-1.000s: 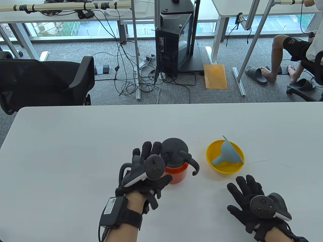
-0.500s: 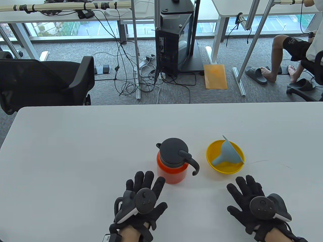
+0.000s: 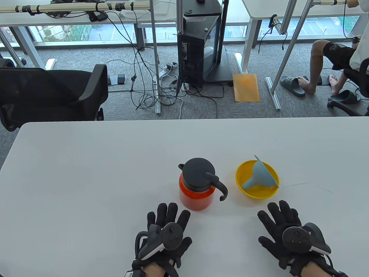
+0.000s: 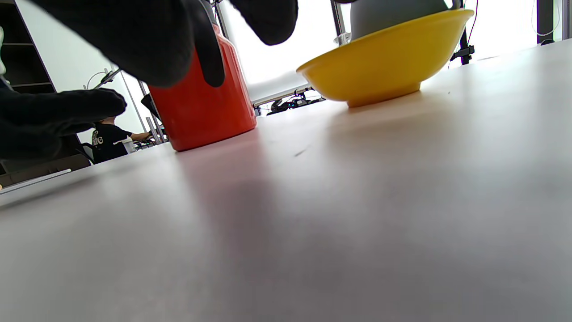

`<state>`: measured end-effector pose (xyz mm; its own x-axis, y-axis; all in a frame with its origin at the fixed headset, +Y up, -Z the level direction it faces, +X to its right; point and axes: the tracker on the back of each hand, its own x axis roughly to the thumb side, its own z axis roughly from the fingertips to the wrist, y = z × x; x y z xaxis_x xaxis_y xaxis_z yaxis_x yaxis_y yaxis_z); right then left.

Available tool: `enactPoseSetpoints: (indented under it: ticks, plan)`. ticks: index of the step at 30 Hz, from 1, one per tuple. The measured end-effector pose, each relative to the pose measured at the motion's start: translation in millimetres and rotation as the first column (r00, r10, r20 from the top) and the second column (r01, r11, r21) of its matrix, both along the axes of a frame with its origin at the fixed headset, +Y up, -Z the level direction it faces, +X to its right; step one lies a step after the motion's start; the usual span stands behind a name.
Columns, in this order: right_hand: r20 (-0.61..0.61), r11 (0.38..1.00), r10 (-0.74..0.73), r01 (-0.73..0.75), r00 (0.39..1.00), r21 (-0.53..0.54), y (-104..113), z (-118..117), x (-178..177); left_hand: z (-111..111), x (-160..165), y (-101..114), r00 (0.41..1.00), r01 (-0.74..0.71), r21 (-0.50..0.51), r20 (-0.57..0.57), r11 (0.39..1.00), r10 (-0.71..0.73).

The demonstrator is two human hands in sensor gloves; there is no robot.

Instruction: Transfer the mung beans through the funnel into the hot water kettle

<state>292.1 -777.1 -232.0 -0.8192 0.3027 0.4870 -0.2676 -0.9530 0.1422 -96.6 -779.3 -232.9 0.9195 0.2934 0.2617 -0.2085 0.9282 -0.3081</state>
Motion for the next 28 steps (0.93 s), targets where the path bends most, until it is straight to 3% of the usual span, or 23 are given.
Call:
enactPoseSetpoints:
  ticks: [7, 28]
  plan:
    - [-0.010, 0.996, 0.067, -0.066, 0.998, 0.063, 1.4, 2.7, -4.0, 0.9, -1.5, 2.6, 1.000, -0.009, 0.014, -0.017, 1.000, 0.009]
    - [-0.011, 0.993, 0.115, -0.115, 0.993, 0.037, -1.2, -0.3, -8.0, 1.0, -4.9, -5.6, 0.999, -0.025, -0.043, -0.028, 0.999, 0.024]
